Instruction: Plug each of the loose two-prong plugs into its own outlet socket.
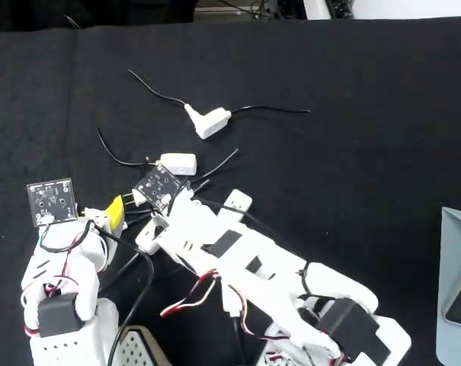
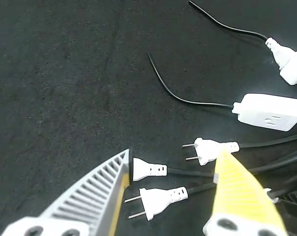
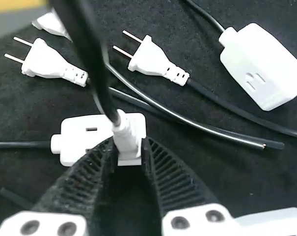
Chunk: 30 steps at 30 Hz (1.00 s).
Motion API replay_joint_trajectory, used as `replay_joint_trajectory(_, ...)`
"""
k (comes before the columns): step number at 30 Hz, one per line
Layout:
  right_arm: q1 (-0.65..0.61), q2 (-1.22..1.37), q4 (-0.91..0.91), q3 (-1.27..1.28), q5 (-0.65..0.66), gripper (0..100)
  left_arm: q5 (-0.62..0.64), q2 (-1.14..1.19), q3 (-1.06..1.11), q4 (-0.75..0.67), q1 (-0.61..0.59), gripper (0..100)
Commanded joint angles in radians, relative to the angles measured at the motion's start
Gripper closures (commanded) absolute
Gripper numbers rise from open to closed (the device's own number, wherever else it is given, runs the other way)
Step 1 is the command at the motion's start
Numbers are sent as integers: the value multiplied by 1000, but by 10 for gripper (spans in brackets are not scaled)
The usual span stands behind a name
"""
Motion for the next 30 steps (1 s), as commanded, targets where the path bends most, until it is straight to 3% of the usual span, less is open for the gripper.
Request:
replay_joint_trajectory(1,58,-99,5,-61,-8,987,8,-6,-4,-21,-8,726)
replay_joint_trajectory(7,132,-249,5,-113,-9,987,8,-6,-4,-21,-8,726)
replay_joint_trajectory(12,239,-225,-3,-240,-9,987,8,-6,-4,-21,-10,726)
replay_joint_trajectory(20,425,44,-255,-389,-9,987,9,-6,-4,-21,-10,726)
replay_joint_trajectory(30,503,398,-359,-587,-9,958,32,-6,-7,-23,-35,726)
